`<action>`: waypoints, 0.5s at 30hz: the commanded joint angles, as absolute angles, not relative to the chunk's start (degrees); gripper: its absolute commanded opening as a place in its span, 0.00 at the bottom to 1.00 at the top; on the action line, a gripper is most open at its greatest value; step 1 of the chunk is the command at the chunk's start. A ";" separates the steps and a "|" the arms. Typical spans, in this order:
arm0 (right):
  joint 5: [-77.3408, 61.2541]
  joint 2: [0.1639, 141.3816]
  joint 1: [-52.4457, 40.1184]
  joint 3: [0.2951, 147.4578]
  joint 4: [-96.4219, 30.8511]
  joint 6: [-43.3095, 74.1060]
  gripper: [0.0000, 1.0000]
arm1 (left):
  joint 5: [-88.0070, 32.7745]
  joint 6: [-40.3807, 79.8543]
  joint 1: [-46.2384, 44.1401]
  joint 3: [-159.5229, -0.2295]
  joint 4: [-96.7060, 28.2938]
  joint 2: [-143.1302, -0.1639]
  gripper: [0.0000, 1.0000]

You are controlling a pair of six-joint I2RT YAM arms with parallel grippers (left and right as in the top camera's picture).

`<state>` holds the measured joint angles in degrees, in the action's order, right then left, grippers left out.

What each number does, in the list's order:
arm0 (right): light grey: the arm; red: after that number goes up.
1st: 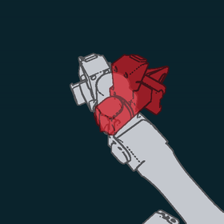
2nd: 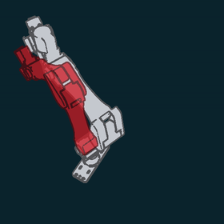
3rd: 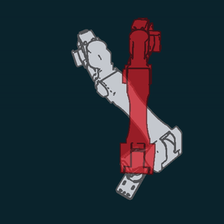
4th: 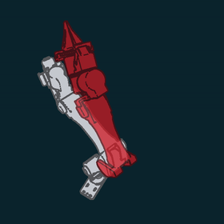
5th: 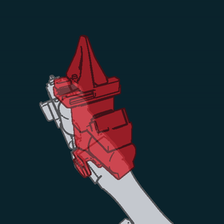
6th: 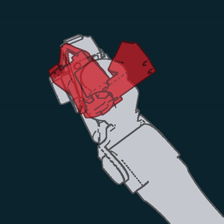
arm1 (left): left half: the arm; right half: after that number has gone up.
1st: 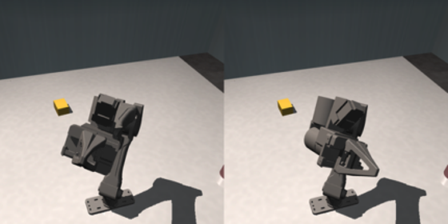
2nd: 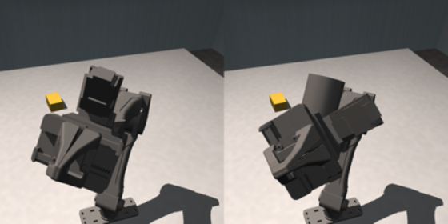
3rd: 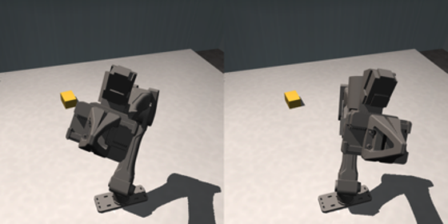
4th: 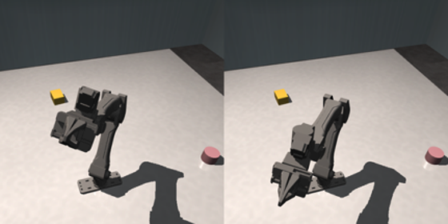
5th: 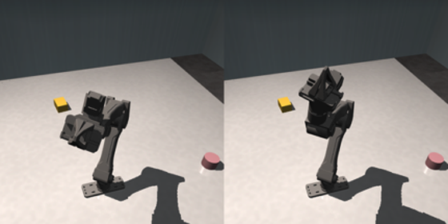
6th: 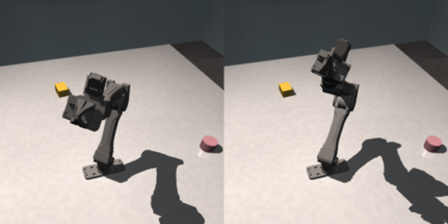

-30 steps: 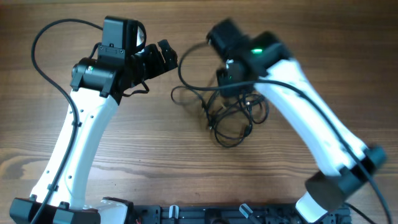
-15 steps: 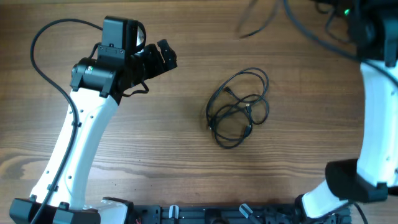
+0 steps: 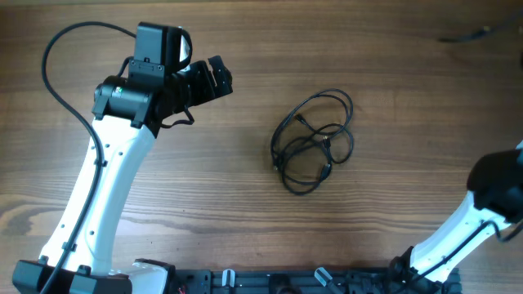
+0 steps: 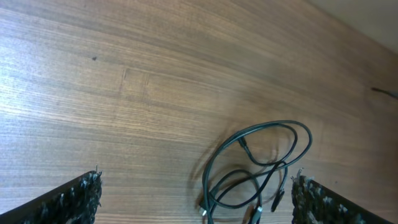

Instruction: Untangle cables

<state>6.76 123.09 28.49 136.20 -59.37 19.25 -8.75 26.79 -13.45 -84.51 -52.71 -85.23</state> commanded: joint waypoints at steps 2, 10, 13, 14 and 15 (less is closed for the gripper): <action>5.45 127.28 31.59 136.05 -55.83 26.92 0.04 | -7.86 26.35 -13.67 -85.41 -54.13 -84.23 1.00; 1.30 130.26 32.12 135.61 -47.53 23.99 0.04 | -7.84 27.18 -13.67 -85.41 -54.52 -84.23 1.00; 0.89 130.61 31.86 134.54 -50.33 24.58 0.08 | -7.84 27.66 -13.67 -85.41 -54.52 -84.23 1.00; 0.91 130.67 31.83 134.54 -51.92 27.05 0.22 | -7.84 27.64 -13.67 -85.41 -54.52 -84.23 1.00; 0.73 130.65 31.83 134.54 -53.32 29.32 0.41 | -7.81 27.64 -13.67 -85.41 -54.48 -84.23 1.00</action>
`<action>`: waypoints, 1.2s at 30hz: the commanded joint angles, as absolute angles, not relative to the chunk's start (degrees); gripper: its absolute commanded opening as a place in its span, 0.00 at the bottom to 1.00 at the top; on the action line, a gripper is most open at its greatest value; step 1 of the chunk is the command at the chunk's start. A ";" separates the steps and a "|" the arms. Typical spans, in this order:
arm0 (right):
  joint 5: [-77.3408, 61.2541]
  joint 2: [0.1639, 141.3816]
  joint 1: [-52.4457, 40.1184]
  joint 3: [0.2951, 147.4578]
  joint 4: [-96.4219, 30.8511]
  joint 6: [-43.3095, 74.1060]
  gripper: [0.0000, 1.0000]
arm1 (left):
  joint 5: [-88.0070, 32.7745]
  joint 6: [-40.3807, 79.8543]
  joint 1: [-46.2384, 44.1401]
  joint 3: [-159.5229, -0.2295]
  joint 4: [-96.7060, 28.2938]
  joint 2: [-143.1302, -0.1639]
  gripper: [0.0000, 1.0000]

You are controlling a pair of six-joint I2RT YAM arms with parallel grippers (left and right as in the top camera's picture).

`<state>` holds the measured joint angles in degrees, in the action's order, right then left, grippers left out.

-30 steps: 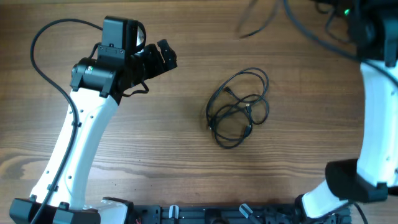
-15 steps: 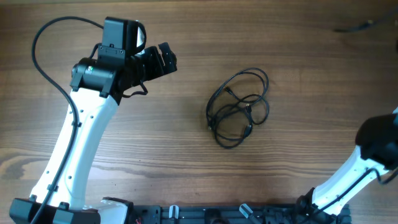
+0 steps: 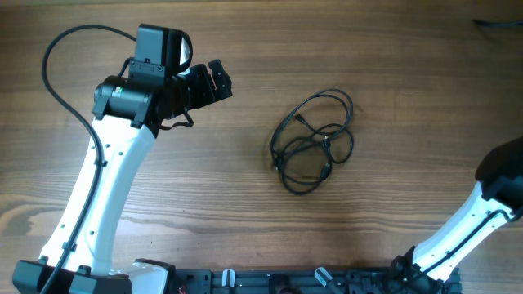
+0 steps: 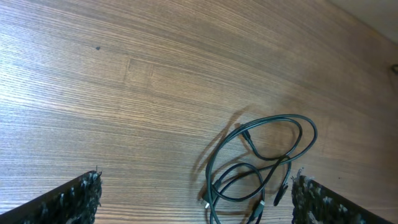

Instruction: Untangle cables

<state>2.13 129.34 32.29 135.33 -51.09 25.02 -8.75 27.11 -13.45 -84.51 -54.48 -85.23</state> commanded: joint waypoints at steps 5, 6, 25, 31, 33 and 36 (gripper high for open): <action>-3.73 130.26 31.83 134.58 -58.48 30.09 1.00 | -7.84 27.64 -13.67 -85.41 -54.52 -84.23 1.00; -5.76 129.99 31.83 134.63 -59.22 30.02 1.00 | -7.84 27.64 -13.67 -85.41 -54.52 -84.23 1.00; -19.29 118.93 8.56 131.33 -82.26 9.15 0.97 | -16.51 23.29 -19.16 -85.41 -53.30 -95.74 1.00; -19.25 118.93 8.21 130.96 -83.66 8.97 0.95 | -16.45 19.64 -26.06 -85.41 -43.86 -109.91 0.89; -18.85 118.93 8.21 130.80 -84.14 8.97 0.94 | -16.45 18.24 -27.59 -85.41 -41.78 -113.54 0.84; -18.85 118.93 8.21 130.80 -84.33 8.97 0.93 | -14.61 16.64 -29.12 -85.41 -41.01 -117.45 0.77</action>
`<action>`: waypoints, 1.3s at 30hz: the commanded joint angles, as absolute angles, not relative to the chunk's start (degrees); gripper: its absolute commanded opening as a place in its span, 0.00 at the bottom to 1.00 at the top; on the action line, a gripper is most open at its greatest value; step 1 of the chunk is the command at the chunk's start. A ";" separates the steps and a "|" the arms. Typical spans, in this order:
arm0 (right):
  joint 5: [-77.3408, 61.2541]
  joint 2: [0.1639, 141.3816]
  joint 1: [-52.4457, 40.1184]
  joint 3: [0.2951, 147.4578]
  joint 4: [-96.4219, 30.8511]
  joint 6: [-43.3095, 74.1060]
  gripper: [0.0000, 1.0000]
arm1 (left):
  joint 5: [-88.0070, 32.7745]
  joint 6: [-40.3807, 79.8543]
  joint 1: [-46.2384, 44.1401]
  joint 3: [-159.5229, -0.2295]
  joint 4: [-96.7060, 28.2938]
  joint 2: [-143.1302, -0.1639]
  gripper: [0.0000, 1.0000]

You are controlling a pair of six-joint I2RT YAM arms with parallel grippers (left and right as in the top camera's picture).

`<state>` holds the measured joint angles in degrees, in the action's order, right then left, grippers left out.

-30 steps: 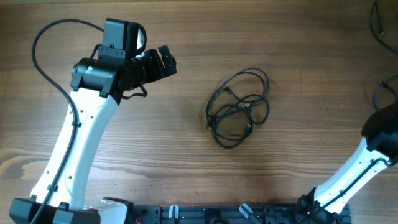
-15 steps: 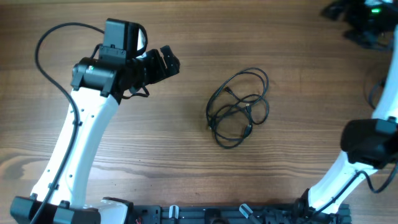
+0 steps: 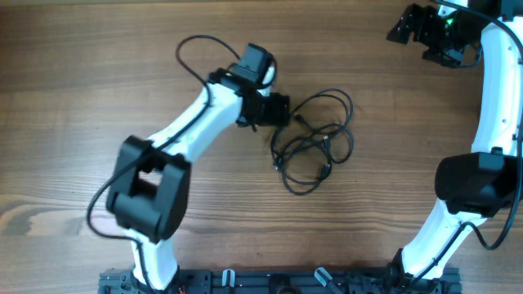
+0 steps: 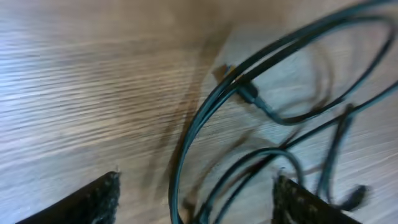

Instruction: Untangle cables

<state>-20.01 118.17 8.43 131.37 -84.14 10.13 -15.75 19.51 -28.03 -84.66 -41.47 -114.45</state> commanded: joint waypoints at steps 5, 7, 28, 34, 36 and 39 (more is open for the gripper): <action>-18.85 118.93 8.19 130.80 -85.03 8.95 0.91 | -14.50 16.71 -30.15 -85.41 -41.10 -121.97 0.60; -18.85 118.93 8.21 130.80 -85.21 8.60 0.91 | -14.41 16.71 -30.15 -85.41 -41.10 -122.41 0.55; -25.08 118.93 -1.26 130.80 -84.75 1.06 0.91 | -26.68 18.41 -18.55 -88.68 -51.72 -100.71 0.04; -34.89 118.93 -10.24 130.80 -81.14 1.02 0.91 | -29.56 20.40 -15.11 -88.68 -51.68 -92.33 0.04; -34.74 118.93 -12.62 130.80 -80.38 -0.36 0.92 | -29.58 21.19 -13.23 -88.75 -50.92 -91.11 0.04; -34.37 118.93 -14.41 130.80 -80.27 -1.43 0.92 | -34.26 21.65 -9.23 -88.99 -48.14 -88.36 0.04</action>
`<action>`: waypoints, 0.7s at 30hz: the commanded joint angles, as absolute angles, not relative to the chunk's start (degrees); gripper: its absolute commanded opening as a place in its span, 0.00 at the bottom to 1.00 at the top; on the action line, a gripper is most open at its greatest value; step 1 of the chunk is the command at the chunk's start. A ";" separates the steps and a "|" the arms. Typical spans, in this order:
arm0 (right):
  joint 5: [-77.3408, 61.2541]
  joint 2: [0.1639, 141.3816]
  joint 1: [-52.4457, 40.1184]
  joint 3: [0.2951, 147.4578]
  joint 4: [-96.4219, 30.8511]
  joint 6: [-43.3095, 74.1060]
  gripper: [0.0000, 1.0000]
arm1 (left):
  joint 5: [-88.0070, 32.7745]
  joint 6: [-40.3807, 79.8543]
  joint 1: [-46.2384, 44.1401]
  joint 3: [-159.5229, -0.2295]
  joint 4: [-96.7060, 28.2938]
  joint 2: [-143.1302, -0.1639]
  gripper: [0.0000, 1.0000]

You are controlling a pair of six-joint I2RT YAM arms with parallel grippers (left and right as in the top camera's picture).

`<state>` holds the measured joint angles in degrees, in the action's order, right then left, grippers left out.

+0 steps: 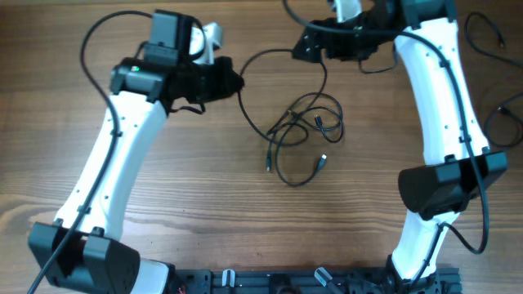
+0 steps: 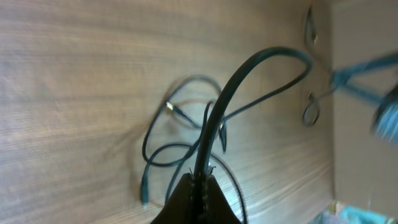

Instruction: Untangle cables

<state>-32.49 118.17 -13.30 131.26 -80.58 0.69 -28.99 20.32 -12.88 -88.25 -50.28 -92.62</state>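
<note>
A black cable tangle (image 1: 301, 135) lies mid-table. My left gripper (image 1: 232, 82) is left of it, shut on one strand of the cable (image 2: 214, 118), which runs up from between the closed fingers (image 2: 200, 183). That strand forms a wide raised loop (image 1: 274, 52) reaching toward my right gripper (image 1: 309, 47) at the top centre. The right gripper sits right beside the loop's far end. Its fingers are too dark to tell apart, and no contact with the cable shows. Loose plug ends (image 1: 323, 160) rest on the wood.
Other thin cables lie at the far right of the table: one curl (image 1: 488, 31) near the top corner and a small ring (image 1: 508, 109) below it. The right arm's white links (image 1: 441, 90) span the right side above the table.
My left gripper was open at the tangle's left edge; now it is shut on a strand further left, with a loop drawn out. The right gripper went from the top right corner to the loop's top.
At first my left gripper hung open at the upper left, far from the compact tangle, with the right arm low at the right edge. Later the left gripper was at the tangle and the right gripper in the top right corner. Now the left holds a strand pulled leftward.
</note>
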 commanded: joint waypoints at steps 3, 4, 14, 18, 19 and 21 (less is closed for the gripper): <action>-34.44 118.93 -14.79 130.80 -79.05 -1.26 0.91 | -42.28 21.21 -3.49 -88.99 -42.94 -82.83 0.04; -34.48 118.93 -14.79 130.80 -78.35 -1.10 0.92 | -42.87 21.23 -1.87 -88.99 -41.85 -81.23 0.04; -39.44 118.93 -14.83 130.80 -72.71 4.49 0.95 | -60.82 21.02 3.84 -88.99 -36.84 -78.43 0.04; -39.57 118.06 -13.96 130.82 -69.43 4.62 0.98 | -56.07 20.97 4.78 -88.95 -40.18 -78.54 0.04; -40.16 117.23 -13.58 130.85 -67.59 4.47 0.98 | -55.90 20.18 4.75 -88.95 -41.89 -78.56 0.04; -42.76 115.24 -13.56 130.89 -63.94 2.02 0.99 | -55.88 19.68 4.10 -88.92 -44.88 -78.81 0.04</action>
